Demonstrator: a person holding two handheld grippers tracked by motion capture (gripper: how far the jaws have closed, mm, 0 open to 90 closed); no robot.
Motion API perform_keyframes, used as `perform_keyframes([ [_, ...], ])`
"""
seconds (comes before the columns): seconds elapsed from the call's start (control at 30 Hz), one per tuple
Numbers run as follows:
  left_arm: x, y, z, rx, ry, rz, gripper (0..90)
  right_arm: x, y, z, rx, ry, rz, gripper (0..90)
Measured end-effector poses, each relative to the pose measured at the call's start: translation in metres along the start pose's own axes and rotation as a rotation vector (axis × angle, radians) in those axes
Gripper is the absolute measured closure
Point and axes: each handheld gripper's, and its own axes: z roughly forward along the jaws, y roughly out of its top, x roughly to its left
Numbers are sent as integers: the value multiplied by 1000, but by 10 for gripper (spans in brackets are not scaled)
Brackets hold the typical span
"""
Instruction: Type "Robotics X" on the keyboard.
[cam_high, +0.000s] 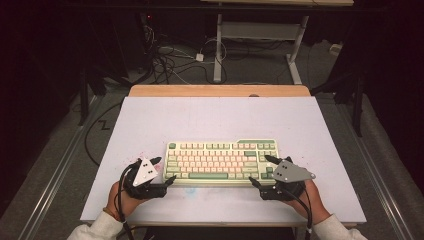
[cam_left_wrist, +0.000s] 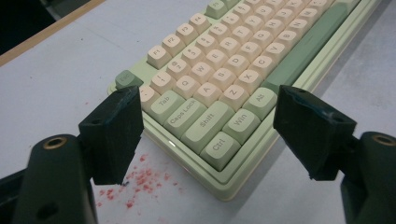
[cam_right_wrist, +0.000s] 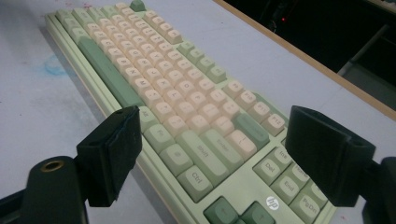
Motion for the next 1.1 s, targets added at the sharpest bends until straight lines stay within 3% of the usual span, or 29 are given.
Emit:
perform_keyframes([
  [0.13,-1,4,2,10,-38,3,333,1,-5,-3,11,-1,-2,193],
  [0.23,-3,7,2,35,-58,27,545,3,-9,-4,24,-1,-5,195],
  [0.33,-2,10,2,40,-81,12,727,5,-12,-6,39,-3,-16,196],
  [0.43,-1,13,5,47,-78,5,810,5,-15,-9,38,-10,-16,196],
  [0.57,0,21,13,60,-92,0,872,3,-17,-13,30,-17,-12,196],
  [0.9,-7,42,33,83,-122,37,879,2,-20,-14,29,-29,-22,196],
  [1.1,-5,49,40,89,-130,35,879,2,-21,-13,32,-29,-22,197],
])
